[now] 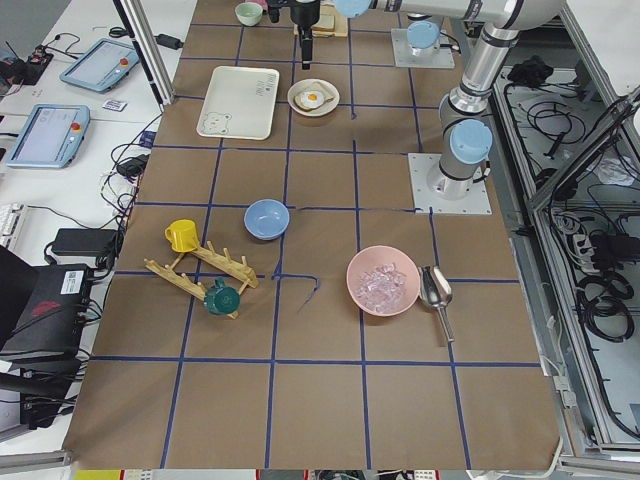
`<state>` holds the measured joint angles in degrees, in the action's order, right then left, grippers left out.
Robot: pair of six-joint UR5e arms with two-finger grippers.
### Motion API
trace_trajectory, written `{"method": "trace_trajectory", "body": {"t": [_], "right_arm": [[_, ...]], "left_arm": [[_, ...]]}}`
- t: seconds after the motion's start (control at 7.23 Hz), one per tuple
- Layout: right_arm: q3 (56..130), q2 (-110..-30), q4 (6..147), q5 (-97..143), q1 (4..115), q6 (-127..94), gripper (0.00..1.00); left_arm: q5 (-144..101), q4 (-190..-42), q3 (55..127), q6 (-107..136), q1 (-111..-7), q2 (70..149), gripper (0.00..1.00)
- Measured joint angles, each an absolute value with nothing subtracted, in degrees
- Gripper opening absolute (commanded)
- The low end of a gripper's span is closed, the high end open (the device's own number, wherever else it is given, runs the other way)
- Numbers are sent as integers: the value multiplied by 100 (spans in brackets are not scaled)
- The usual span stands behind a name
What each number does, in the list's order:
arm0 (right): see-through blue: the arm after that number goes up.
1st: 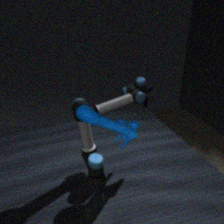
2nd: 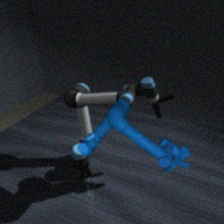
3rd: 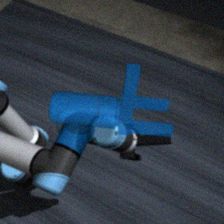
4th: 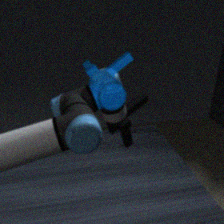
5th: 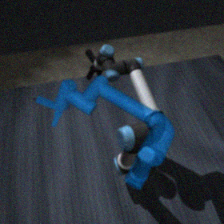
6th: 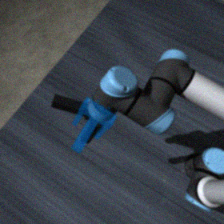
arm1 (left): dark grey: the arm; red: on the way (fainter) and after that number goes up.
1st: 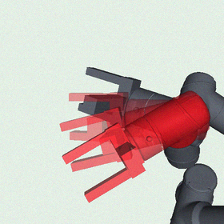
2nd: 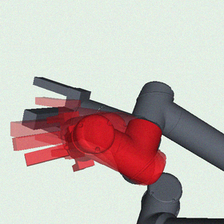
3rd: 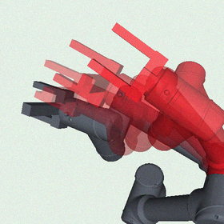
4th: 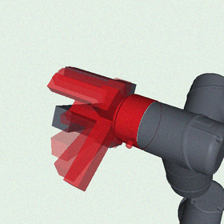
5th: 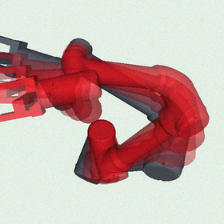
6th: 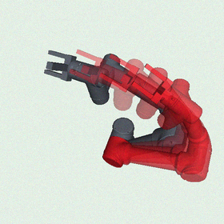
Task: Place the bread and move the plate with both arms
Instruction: 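Move the right gripper over the bread slice on the cutting board, then close the right gripper on the bread slice edge and lift it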
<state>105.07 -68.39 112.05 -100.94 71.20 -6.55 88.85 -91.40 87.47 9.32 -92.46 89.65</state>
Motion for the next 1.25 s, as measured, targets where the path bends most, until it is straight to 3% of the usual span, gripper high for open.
{"method": "trace_trajectory", "body": {"t": [0.28,0.42,0.69,1.25], "right_arm": [[10530,-6736,11256,-10223,7114,-647,53],[10548,-6718,11259,-10240,7112,-644,45],[10585,-6698,11246,-10241,7111,-649,0],[10589,-6742,11214,-10172,7110,-499,0]], "left_arm": [[8886,-9141,8746,932,-9246,8962,100],[8886,-9141,8745,932,-9246,8959,100],[8886,-9141,8745,930,-9246,8957,100],[8885,-9141,8745,931,-9246,8956,100]]}}
